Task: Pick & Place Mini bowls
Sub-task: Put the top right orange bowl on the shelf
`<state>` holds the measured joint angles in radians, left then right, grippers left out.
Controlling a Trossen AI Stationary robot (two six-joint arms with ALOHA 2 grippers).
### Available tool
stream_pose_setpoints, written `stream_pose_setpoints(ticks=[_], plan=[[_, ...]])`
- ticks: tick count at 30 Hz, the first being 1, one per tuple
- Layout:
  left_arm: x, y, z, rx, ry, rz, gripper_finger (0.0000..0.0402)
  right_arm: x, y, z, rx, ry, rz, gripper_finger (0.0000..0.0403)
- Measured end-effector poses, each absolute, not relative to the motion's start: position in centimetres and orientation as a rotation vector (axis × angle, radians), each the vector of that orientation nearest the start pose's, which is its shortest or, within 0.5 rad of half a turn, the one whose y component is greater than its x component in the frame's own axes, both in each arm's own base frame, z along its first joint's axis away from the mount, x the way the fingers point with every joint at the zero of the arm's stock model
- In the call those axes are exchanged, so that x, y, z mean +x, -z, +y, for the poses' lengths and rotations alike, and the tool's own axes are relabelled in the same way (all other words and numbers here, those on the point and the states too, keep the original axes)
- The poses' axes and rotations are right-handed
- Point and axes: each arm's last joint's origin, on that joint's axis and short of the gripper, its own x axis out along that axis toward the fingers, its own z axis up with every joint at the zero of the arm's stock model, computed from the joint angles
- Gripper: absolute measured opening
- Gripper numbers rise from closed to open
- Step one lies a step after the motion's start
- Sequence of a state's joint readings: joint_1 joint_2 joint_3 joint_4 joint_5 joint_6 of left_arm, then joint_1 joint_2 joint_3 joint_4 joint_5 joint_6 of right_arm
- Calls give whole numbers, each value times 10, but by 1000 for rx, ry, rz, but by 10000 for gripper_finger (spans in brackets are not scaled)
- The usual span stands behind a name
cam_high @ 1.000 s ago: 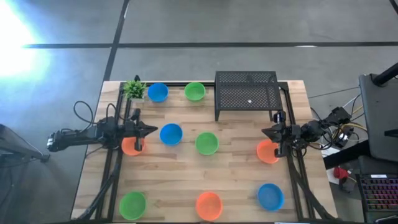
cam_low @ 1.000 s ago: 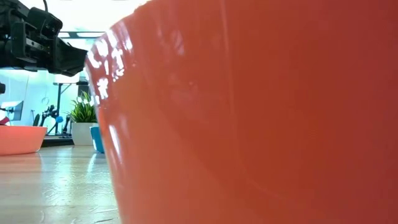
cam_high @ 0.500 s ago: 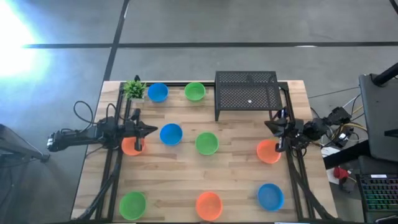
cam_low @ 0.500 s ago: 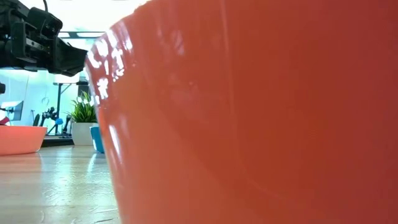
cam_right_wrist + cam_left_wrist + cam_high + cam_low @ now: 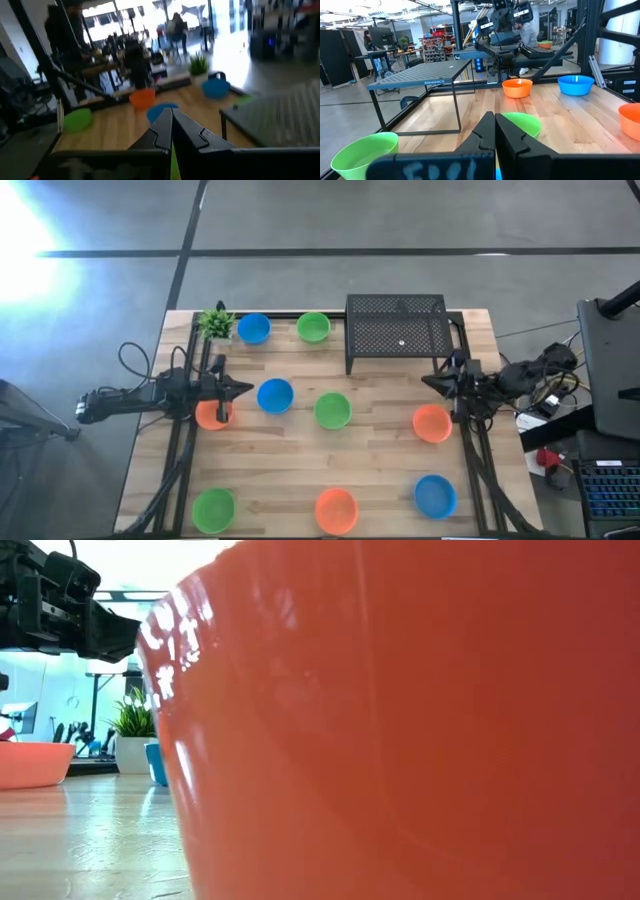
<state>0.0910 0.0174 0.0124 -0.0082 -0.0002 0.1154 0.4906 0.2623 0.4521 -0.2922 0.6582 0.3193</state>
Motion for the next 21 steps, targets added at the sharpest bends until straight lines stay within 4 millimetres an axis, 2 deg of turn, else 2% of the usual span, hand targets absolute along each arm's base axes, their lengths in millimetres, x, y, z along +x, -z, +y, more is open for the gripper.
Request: stream_pose_setpoints(ticks=[13,21], plan=[[98,-166,9,115,-90,18,0,112,-281,41,418,396,566,8],[98,-166,9,115,-90,18,0,128,-275,55,517,426,841,8]])
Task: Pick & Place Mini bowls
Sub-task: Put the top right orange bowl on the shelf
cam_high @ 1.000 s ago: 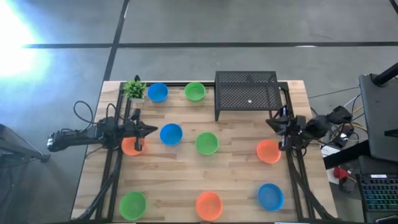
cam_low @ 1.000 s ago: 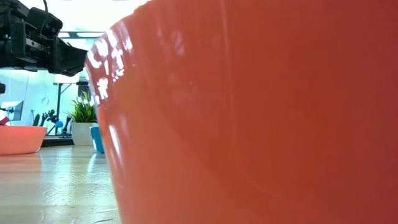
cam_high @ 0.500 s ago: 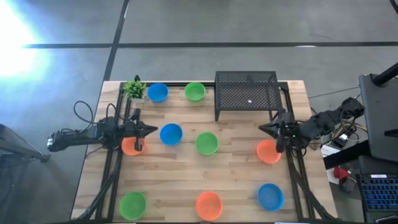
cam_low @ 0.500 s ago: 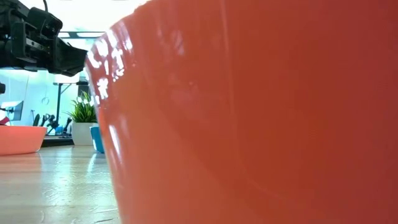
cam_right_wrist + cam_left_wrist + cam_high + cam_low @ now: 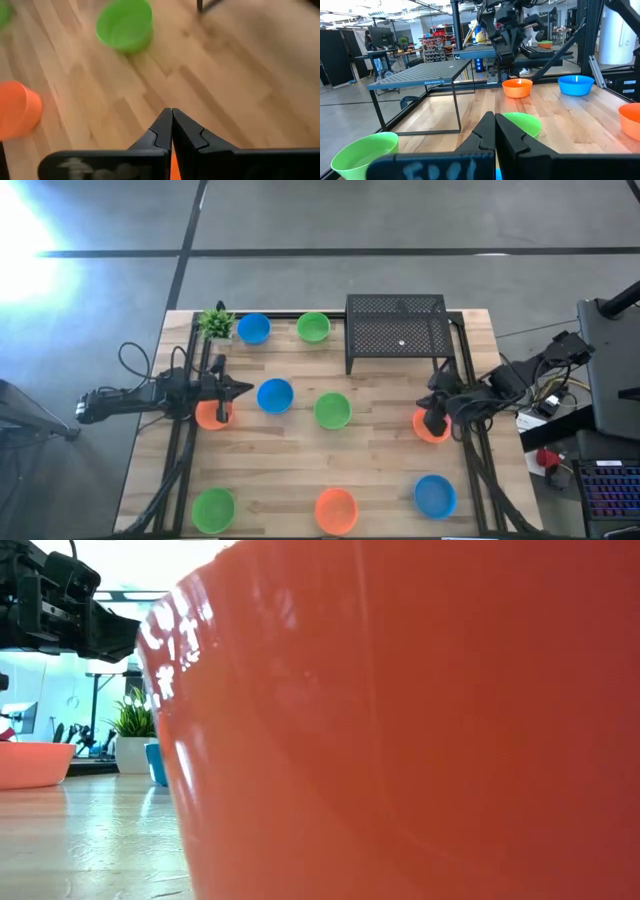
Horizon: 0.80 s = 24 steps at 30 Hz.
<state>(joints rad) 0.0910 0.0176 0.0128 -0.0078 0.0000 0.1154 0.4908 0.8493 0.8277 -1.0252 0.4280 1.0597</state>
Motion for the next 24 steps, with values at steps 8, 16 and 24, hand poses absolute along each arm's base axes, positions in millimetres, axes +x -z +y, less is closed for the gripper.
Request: stream_pose_setpoints(ticks=[8,16,24], plan=[[98,-166,9,115,-90,18,0,140,-266,65,535,415,1029,8],[98,-166,9,115,-90,18,0,146,-261,72,618,402,1130,8],[98,-166,9,115,-90,18,0,146,-260,72,641,425,1131,14]])
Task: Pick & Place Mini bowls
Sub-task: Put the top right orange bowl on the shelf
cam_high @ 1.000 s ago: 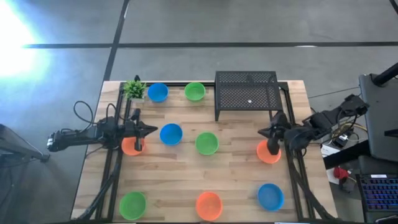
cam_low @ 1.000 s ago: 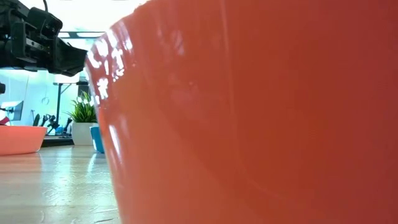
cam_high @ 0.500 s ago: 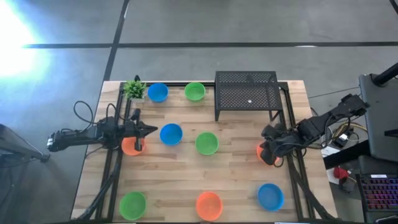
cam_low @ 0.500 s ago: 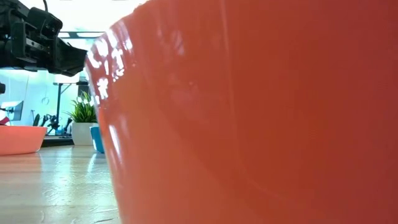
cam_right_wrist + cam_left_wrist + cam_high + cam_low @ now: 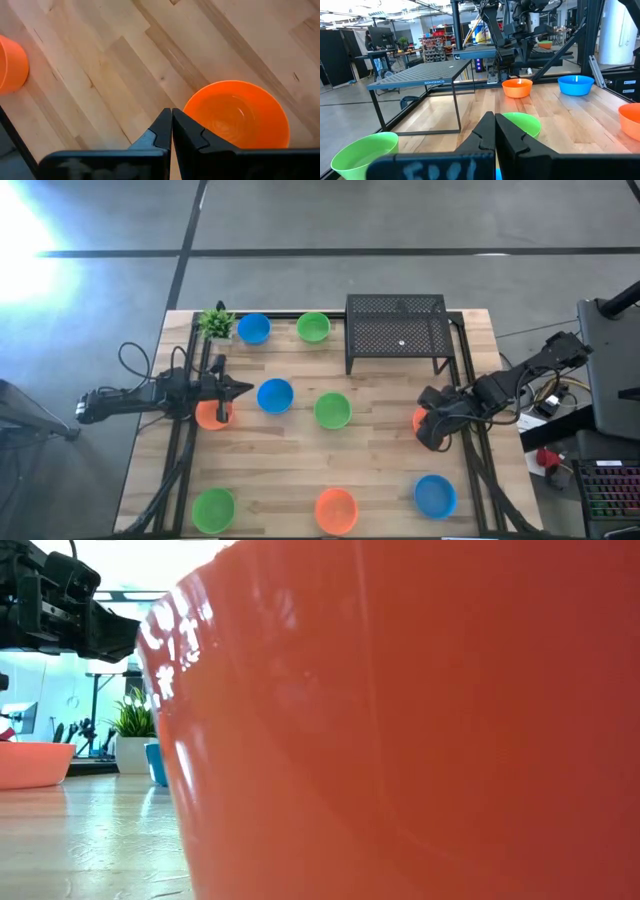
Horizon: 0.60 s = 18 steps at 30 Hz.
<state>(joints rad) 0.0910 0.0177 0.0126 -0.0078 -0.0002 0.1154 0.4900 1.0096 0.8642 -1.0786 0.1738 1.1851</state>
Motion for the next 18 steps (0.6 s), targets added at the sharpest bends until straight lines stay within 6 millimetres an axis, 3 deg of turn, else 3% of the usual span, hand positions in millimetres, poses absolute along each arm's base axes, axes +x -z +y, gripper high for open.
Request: stream_pose_setpoints(ticks=[11,18], plan=[[98,-166,9,115,-90,18,0,152,-252,75,668,512,1158,89],[98,-166,9,115,-90,18,0,163,-239,81,691,615,1197,103]])
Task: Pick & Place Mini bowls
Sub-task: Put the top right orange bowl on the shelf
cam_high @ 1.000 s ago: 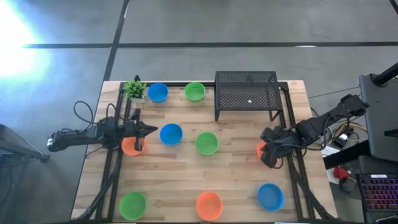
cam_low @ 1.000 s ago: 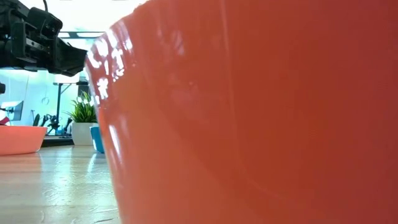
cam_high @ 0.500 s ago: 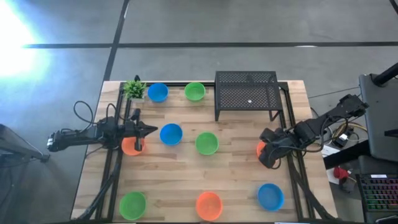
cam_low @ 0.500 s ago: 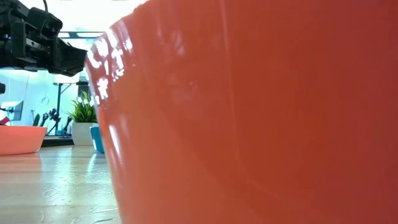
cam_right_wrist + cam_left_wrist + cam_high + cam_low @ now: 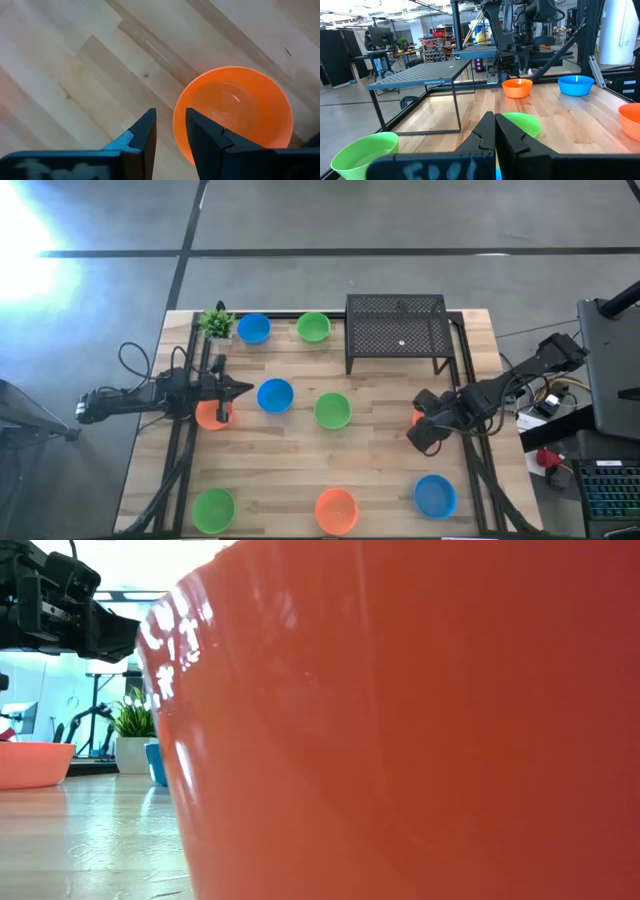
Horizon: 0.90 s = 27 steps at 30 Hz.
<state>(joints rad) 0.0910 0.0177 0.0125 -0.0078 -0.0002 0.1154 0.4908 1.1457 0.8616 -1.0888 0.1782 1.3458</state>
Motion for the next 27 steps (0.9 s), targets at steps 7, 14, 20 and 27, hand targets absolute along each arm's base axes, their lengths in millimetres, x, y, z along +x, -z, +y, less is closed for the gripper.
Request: stream_pose_setpoints(ticks=[7,14,20,27], plan=[[98,-166,9,115,-90,18,0,172,-225,86,694,704,1231,98],[98,-166,9,115,-90,18,0,178,-210,89,684,793,1268,102],[98,-166,9,115,-90,18,0,182,-200,92,671,822,1316,102],[98,-166,9,115,-90,18,0,185,-194,94,656,836,1329,95]])
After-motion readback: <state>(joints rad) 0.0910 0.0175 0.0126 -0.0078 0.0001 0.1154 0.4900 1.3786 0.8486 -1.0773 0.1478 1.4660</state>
